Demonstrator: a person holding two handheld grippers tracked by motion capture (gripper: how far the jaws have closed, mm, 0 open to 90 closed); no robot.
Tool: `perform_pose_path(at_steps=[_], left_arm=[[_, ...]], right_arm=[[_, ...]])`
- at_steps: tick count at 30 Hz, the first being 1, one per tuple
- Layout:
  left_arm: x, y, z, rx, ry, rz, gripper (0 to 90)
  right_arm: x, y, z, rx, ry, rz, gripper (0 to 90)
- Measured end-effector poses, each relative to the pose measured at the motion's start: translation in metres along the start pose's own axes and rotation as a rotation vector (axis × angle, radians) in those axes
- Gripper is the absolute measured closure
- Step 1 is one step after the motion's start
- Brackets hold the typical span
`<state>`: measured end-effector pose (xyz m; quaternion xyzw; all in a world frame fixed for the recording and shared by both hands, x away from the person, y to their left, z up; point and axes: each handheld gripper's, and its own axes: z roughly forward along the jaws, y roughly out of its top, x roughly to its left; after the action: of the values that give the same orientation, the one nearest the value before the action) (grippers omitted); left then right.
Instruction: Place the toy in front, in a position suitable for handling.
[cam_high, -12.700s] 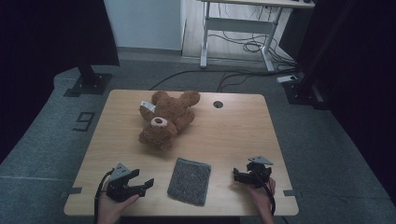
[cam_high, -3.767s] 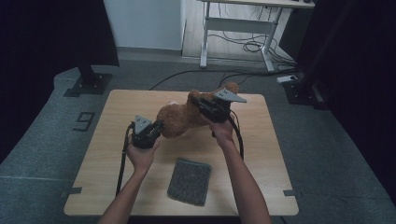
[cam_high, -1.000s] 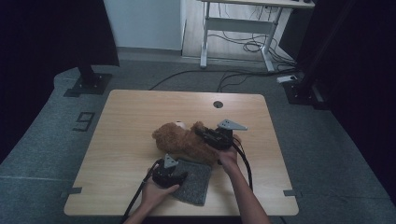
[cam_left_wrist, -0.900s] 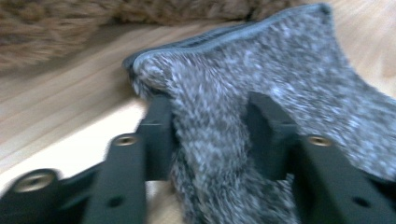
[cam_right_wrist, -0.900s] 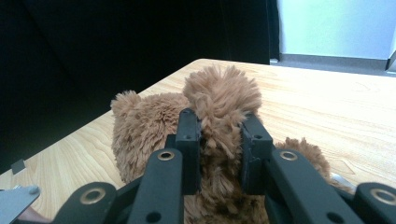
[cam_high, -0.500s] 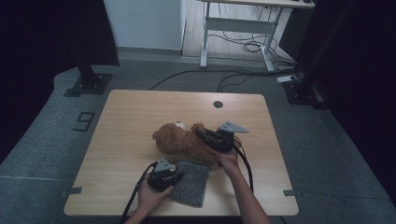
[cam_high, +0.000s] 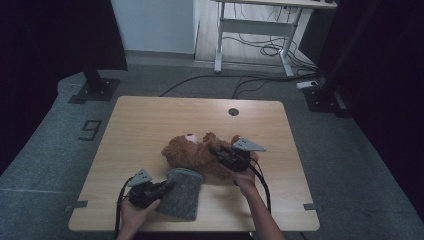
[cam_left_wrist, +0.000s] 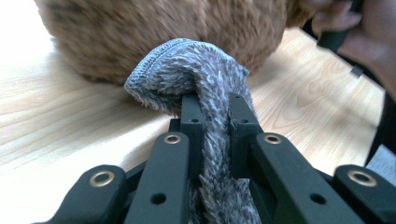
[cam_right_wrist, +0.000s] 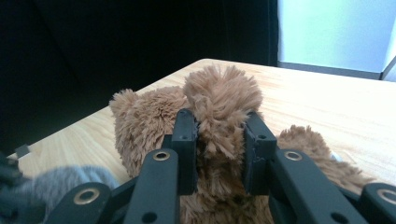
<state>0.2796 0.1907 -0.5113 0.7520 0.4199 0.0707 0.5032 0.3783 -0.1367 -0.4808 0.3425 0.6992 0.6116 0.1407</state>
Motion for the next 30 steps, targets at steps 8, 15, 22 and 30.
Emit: perform_pose_path(at_steps=[8, 15, 22, 30], left_arm=[[0.008, 0.008, -0.027, -0.067, -0.006, -0.023, 79.6], [0.008, 0.011, -0.049, -0.131, -0.023, -0.043, 79.6], [0.004, 0.016, -0.061, -0.163, -0.01, -0.035, 79.5], [-0.004, 0.02, -0.065, -0.188, -0.02, -0.032, 79.5]], right_arm=[[-0.005, -0.016, -0.011, -0.015, 0.057, 0.047, 71.6], [-0.01, -0.029, -0.024, -0.037, 0.086, 0.107, 71.3], [-0.003, -0.032, -0.024, -0.049, 0.085, 0.109, 70.4], [-0.002, -0.034, -0.027, -0.046, 0.09, 0.102, 70.3]])
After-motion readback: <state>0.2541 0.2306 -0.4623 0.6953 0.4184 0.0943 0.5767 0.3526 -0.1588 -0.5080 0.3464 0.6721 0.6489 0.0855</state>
